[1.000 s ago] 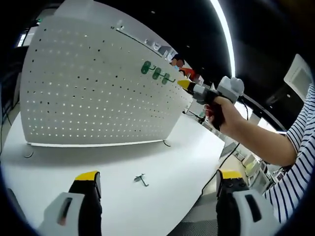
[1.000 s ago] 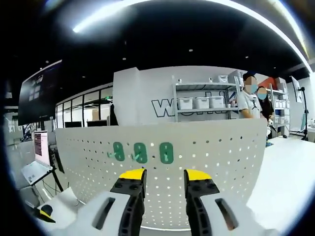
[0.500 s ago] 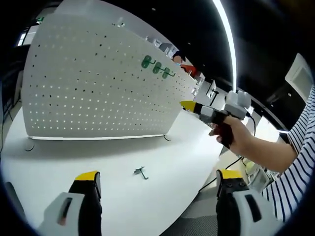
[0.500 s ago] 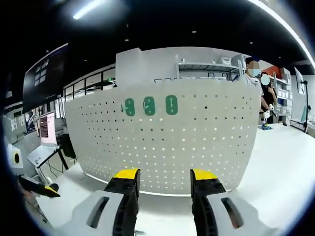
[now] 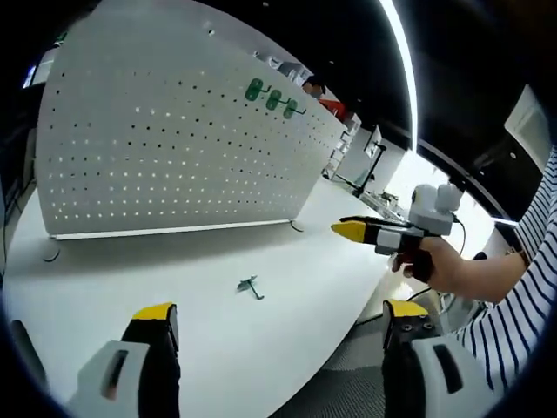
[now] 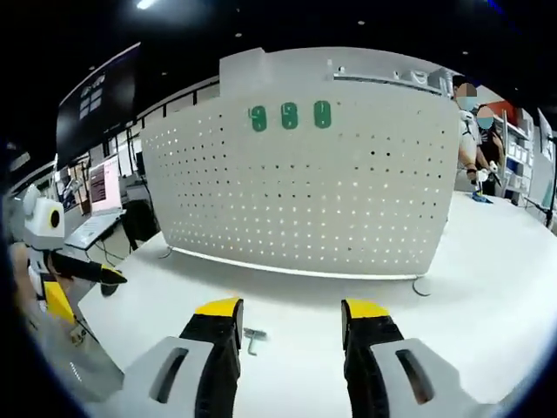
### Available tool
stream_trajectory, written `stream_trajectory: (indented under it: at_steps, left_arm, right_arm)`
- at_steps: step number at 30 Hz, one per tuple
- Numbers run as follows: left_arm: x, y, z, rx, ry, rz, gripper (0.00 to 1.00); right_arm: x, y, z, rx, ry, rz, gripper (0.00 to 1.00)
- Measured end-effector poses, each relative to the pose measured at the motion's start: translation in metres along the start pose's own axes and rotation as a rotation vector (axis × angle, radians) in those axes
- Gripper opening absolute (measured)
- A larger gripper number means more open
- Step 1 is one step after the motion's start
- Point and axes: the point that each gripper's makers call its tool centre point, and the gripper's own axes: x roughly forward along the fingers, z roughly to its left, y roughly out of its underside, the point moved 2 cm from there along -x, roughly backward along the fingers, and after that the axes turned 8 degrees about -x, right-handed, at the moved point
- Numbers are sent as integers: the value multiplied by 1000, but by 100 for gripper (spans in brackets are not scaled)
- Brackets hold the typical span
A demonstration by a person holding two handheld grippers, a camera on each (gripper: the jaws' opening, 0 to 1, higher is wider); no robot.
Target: Insert the hook assembly into the mounting plate slot until the hook locks in place.
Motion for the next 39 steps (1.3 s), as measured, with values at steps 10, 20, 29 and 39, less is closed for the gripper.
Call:
stream_trajectory:
  at_steps: [10,20,29,39]
  left_arm:
    - [-1,3,4,12,-6,23,100]
    - [8,8,8,41,-6,66,98]
    - [27,20,19,54,6,132,98]
    - [55,25,26,94,33,218,97]
  right_arm:
    - [-23,40,1,12,-18,78,39]
    - [-31,47,21,-10,-106,94,41]
    - [-37,48,41,-148,-160,89,42]
    - [-36,55,30,-53,-155,103,40]
